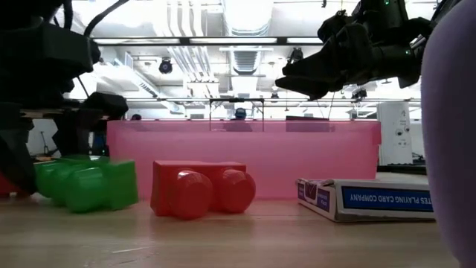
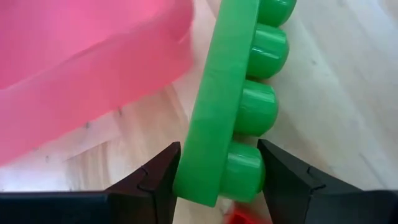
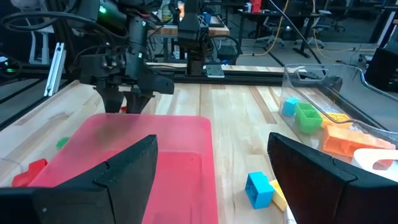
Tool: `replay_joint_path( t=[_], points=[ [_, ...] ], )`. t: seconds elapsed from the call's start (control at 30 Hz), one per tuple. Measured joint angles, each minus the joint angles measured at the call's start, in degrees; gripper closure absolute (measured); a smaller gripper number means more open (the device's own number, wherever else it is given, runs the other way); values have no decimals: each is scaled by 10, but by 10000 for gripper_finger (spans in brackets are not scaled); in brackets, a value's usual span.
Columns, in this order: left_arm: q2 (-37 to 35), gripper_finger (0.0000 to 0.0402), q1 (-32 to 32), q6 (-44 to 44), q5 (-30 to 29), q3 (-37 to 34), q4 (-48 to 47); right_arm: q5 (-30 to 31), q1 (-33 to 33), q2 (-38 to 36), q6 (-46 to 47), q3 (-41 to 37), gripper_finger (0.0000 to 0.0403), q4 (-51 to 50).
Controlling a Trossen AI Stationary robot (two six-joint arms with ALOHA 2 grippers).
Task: Pick & Place Toys
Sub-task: Put the green game piece into the transparent bin
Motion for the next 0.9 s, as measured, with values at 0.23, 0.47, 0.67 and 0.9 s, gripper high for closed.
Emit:
replay_joint_path(
  t=[0.23, 0.47, 0.67, 0.9],
  points=[
    [-37, 221, -21, -1, 1, 0, -2, 0, 0, 0, 2, 0, 101, 0],
    [-135, 221, -34, 6, -26, 0, 14, 0, 0, 0, 3, 0, 101, 0],
    [-204, 221, -32, 91, -41, -32, 175, 0, 0, 0, 3, 0, 101, 0],
    [-200, 222, 22, 138, -32, -110, 373, 0, 0, 1, 3, 0, 101, 0]
  ],
)
